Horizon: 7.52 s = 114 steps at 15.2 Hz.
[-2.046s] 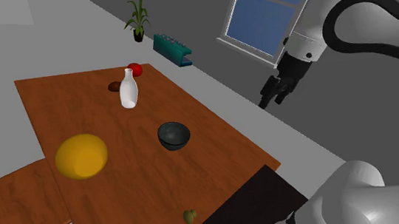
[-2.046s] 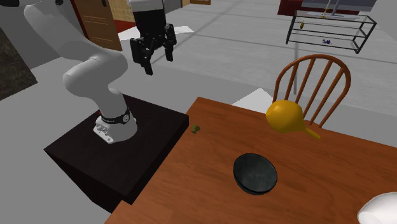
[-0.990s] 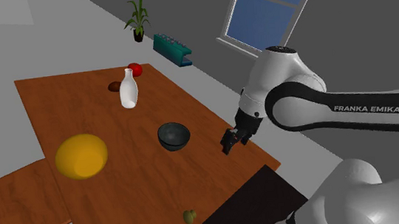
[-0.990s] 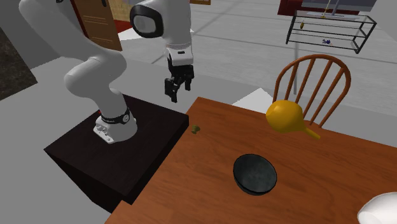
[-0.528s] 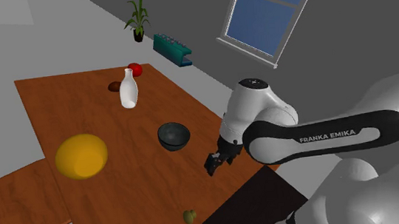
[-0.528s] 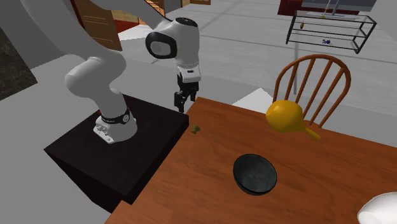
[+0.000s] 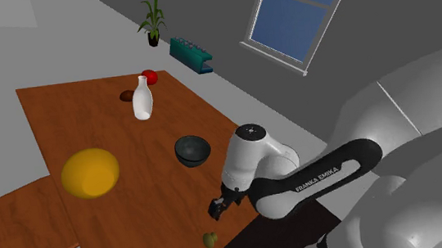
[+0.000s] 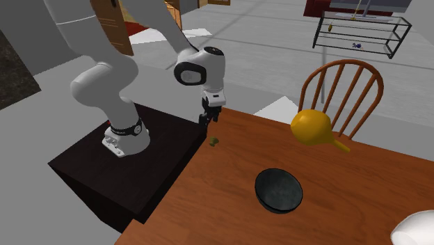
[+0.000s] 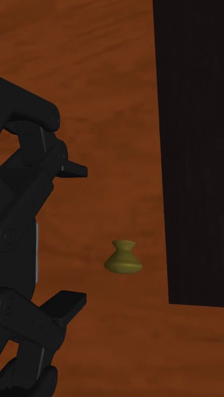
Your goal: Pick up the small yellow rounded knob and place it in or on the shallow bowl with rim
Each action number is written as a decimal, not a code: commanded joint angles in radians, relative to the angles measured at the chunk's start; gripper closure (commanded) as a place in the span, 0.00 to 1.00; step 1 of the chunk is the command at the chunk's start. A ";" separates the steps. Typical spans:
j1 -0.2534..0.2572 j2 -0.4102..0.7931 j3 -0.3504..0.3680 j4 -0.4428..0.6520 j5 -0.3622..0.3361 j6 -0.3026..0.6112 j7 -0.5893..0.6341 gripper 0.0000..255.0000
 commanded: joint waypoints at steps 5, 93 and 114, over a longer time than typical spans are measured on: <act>-0.001 0.329 -0.008 0.085 -0.390 0.177 0.354 0.00; -0.218 0.657 -0.177 1.001 -0.326 -0.393 -0.206 1.00; -0.205 0.849 -0.216 1.130 -0.367 -0.332 -0.210 1.00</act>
